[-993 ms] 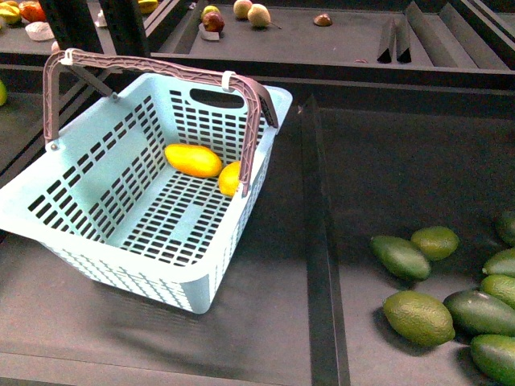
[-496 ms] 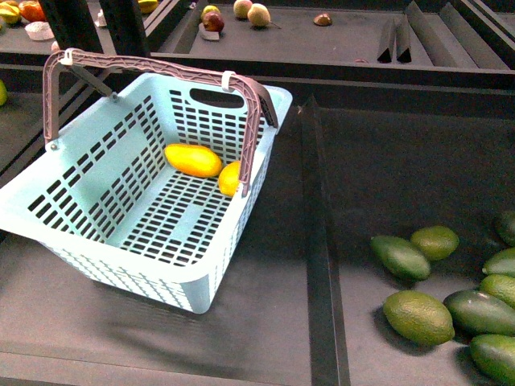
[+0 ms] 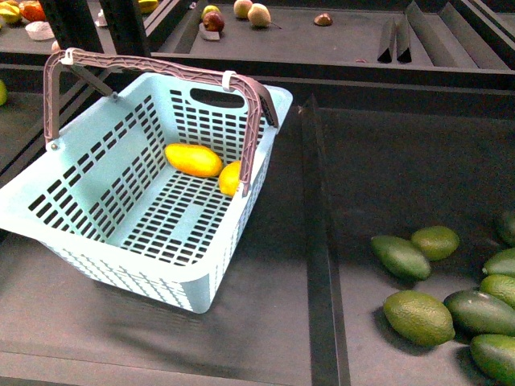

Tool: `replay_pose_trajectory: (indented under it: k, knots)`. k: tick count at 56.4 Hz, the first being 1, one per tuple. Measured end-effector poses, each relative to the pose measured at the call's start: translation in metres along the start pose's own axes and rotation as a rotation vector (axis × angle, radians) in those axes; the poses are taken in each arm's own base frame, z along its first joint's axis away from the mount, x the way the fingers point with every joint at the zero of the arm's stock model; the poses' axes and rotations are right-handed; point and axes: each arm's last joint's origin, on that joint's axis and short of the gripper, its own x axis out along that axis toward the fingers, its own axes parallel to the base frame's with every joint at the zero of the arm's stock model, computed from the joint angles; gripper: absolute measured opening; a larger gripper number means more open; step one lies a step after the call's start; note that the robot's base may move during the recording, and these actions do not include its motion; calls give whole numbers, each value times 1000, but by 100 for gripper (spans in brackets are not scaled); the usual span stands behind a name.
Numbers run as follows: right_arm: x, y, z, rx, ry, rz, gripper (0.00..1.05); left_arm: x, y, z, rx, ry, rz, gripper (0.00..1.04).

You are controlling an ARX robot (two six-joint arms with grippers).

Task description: Pick lemon and mango into basket

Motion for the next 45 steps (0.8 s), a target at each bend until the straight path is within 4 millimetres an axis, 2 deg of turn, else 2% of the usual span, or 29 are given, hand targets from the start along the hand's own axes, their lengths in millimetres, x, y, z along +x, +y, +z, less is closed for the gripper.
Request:
replay_pose_trajectory:
  k: [10, 37, 45]
  knots:
    - [0, 0, 0, 0, 0, 0, 96, 0, 0, 0, 0, 0, 0, 5]
    - [0, 0, 0, 0, 0, 0, 96, 0, 0, 0, 0, 0, 0, 98]
    - [0, 0, 0, 0, 0, 0, 96, 0, 0, 0, 2, 0, 0, 98]
